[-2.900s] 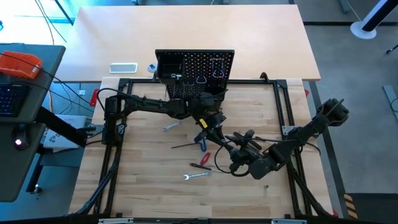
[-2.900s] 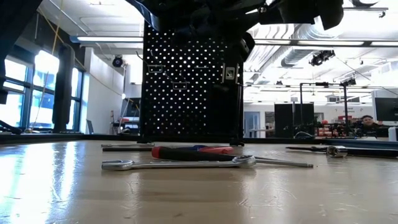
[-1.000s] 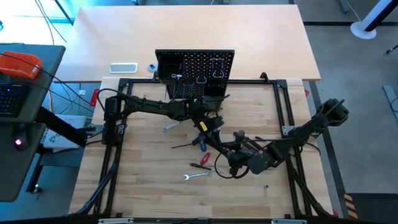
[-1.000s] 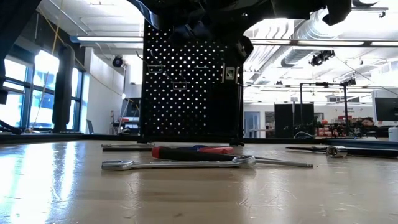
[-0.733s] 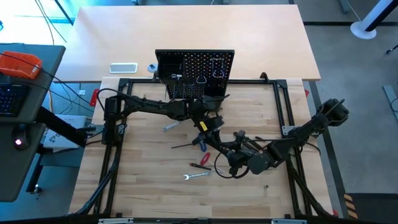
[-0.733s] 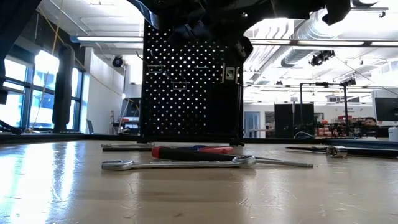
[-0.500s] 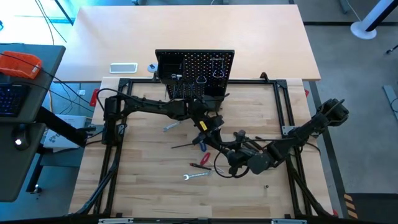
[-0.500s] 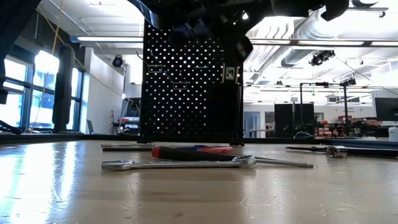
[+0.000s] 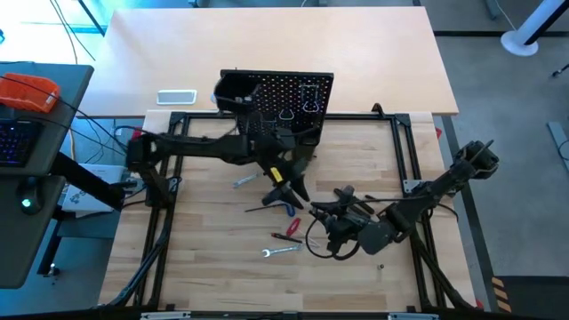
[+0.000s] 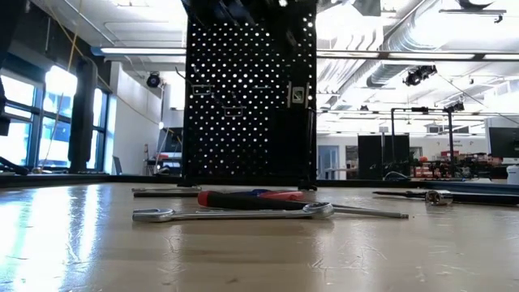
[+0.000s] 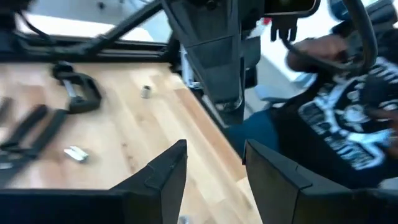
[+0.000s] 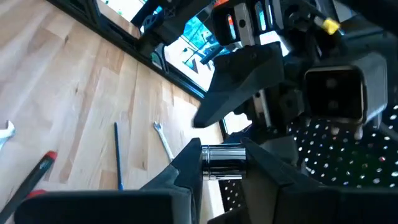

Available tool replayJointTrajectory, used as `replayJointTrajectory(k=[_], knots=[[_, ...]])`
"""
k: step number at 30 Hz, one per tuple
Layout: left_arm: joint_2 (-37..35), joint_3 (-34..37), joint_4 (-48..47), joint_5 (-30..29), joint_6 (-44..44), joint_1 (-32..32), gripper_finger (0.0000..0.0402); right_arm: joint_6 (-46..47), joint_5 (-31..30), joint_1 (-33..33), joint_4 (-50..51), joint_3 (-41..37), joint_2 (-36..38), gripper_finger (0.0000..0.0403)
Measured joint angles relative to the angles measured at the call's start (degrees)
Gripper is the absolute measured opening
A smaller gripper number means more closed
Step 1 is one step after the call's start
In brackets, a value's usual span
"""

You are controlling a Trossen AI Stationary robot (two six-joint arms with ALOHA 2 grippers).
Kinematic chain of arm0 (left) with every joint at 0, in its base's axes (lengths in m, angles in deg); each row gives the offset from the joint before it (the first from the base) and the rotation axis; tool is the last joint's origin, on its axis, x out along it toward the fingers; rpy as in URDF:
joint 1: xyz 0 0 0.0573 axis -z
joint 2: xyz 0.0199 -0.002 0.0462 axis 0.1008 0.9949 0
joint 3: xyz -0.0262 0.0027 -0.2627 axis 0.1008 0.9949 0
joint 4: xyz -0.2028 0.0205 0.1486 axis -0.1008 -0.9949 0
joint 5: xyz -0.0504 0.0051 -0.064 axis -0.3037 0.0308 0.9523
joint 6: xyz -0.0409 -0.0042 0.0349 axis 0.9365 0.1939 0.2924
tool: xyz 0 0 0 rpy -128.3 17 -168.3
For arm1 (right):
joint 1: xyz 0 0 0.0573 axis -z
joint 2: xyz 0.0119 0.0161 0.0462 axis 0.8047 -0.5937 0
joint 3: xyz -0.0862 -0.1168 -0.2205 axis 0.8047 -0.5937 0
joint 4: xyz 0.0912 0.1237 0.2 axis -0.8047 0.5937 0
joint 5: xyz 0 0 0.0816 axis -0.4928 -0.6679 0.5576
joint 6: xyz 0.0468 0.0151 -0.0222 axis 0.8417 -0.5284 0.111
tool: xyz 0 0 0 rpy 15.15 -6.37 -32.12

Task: Hang tools onto peg board
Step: Put the socket into the top black bin on the pegboard

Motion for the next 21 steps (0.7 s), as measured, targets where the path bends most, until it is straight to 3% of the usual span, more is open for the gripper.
replayJointTrajectory(k=[5,13,21], knots=[[-7.23,-0.02,-10.34,-10.28,-5.74,1.64,0.0154,-0.55,0.34,0.15,7.06,5.44,0.0,0.0073],[-15.31,-0.02,-24.35,-29.47,-9.61,7.49,0.0154,-9.15,1.62,3.95,8.19,13.02,0.0,0.0073],[-16.5,-0.02,-24.81,-32.31,-9.62,10.38,0.0154,-11.54,6.02,8.35,9.72,17.08,0.0,0.0073]])
